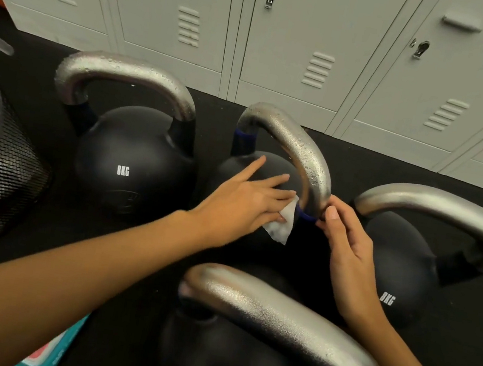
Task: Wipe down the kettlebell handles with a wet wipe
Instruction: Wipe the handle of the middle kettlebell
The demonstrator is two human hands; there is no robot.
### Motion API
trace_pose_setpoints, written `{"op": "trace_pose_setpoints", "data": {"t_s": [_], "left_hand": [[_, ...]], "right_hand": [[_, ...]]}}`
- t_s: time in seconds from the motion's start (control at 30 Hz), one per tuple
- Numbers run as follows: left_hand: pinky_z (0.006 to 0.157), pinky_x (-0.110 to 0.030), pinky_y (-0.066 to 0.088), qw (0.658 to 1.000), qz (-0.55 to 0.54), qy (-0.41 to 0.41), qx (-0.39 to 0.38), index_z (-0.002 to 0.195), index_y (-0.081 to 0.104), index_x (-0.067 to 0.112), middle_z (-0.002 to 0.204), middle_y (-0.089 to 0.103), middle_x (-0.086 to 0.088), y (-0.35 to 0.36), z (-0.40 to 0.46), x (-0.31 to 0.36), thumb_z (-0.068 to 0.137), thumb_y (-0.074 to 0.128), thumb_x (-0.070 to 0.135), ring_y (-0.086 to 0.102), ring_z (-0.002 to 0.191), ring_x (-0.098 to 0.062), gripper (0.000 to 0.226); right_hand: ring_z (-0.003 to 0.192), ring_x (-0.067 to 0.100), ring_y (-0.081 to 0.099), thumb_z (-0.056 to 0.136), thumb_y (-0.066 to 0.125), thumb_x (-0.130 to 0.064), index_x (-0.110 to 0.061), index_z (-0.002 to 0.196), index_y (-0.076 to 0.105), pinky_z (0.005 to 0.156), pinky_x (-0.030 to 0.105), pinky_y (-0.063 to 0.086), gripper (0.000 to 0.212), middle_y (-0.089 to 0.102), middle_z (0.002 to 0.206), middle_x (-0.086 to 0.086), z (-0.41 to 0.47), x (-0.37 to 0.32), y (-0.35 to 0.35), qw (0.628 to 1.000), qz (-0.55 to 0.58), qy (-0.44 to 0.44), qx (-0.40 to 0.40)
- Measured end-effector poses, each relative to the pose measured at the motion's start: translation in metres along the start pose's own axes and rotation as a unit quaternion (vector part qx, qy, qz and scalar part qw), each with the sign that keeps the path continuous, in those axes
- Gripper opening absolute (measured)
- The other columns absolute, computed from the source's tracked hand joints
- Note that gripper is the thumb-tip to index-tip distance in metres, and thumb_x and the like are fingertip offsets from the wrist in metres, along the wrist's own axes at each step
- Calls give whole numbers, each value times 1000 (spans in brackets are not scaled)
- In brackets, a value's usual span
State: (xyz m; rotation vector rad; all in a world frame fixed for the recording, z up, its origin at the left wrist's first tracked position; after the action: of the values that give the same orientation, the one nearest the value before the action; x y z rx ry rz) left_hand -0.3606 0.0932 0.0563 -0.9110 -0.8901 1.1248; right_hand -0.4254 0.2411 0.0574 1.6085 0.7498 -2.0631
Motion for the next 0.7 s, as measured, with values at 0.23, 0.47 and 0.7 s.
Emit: {"op": "trace_pose_setpoints", "data": {"t_s": [0.23,0.47,0.7], "left_hand": [[90,-34,34,996,38,3,82,95,76,16,99,74,6,-8,-9,12,88,46,27,60,101,-17,32],[80,-37,42,968,-199,-149,29,86,69,11,89,69,0,-4,0,7,90,61,21,51,85,-15,14],[89,-42,53,878,-428,-213,32,98,74,6,92,75,-5,-16,15,0,78,78,21,70,93,-18,25]], "right_hand": [[117,12,61,102,44,-28,-20,124,62,105,33,44,30,68,116,-4,-1,1,-1,1000,-7,8,-1],[115,11,61,104,43,-25,-22,121,63,103,29,44,27,69,115,-5,-1,0,0,1000,-5,20,-7],[103,2,63,103,41,-26,-23,119,63,87,14,46,27,69,107,-10,0,-1,-1,1000,4,16,-7]]}}
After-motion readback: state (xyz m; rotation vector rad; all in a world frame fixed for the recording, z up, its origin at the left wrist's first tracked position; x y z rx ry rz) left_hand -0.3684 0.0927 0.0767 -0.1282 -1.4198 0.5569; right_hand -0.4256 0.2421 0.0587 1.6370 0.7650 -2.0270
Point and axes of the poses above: each hand's wrist, its own z-axis towards the middle knuckle, its own y-axis out of the palm, x = y × z, the point moved 5 cm from there along z, towards the middle knuckle
